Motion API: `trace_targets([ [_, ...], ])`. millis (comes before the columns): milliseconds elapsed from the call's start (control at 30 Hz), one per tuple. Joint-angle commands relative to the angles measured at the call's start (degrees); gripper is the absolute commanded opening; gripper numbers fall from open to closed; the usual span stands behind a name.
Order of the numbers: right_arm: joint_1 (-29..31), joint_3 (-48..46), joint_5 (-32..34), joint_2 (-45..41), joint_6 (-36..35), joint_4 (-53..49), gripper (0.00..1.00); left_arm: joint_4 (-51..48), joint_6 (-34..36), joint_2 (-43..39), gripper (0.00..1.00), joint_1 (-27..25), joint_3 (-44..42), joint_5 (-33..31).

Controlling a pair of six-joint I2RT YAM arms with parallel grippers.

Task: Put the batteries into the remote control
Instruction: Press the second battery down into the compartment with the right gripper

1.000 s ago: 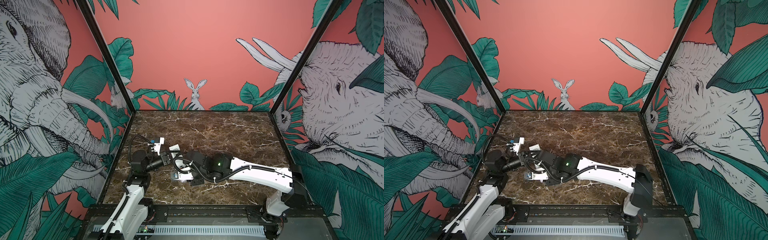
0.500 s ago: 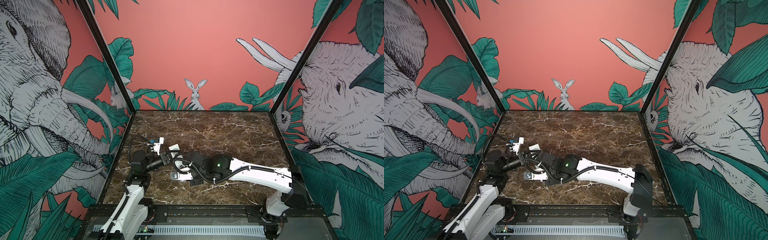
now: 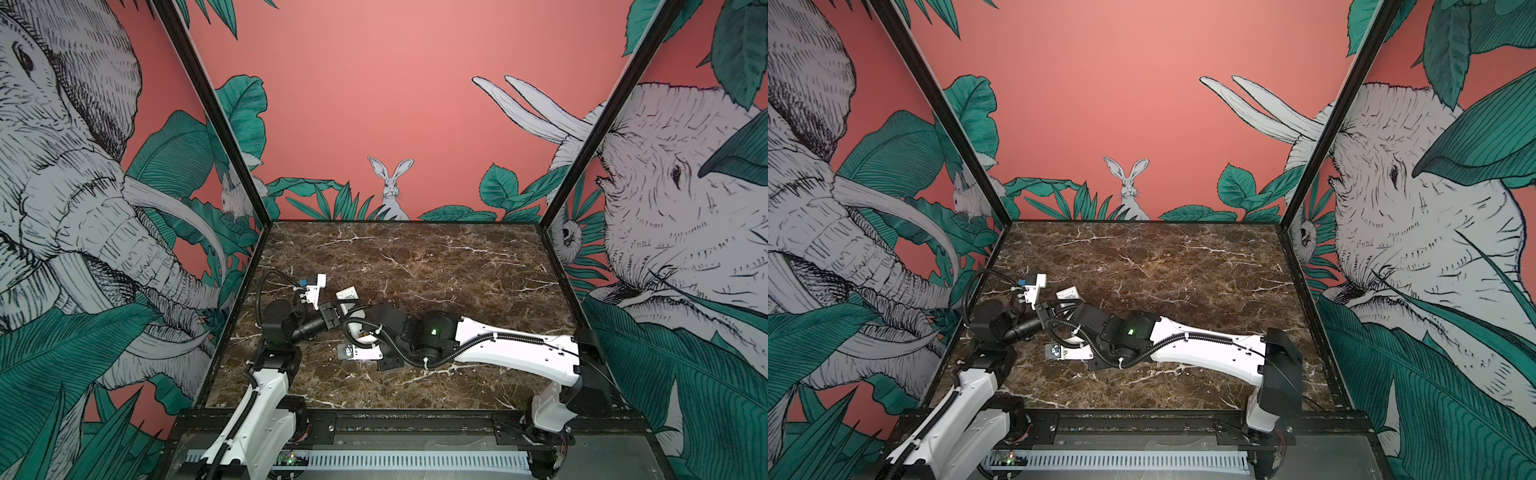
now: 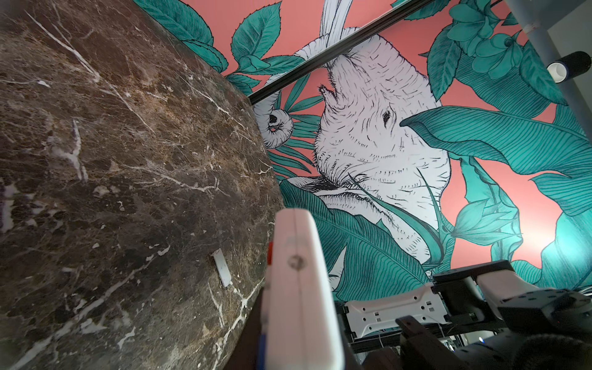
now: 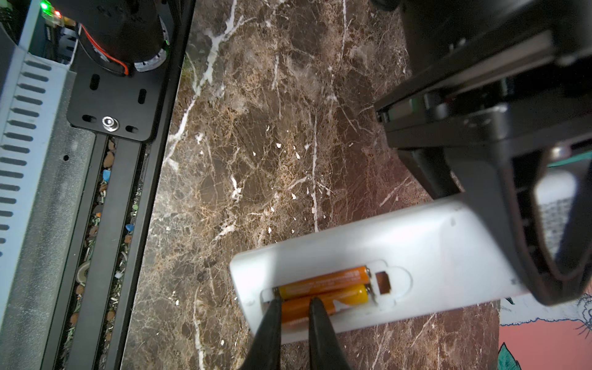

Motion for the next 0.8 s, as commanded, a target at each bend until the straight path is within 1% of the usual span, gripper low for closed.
trace_targets([
  [0,-0.13,-1.49,1.76,2.2,0.07,2.05,0.16,3.37,-3.67,-1.15,0.0,-0.45,0.95,3.67],
  [367,-0.63,-1.85,2.09,2.63,0.76,2.23,0.13,3.39,-3.67,-1.01,0.0,-0.43,1.03,3.54],
  [767,-1.09,-2.41,2.35,2.41,1.39,2.18,0.03,3.91,-3.67,-0.49,0.0,-0.45,0.79,3.41],
])
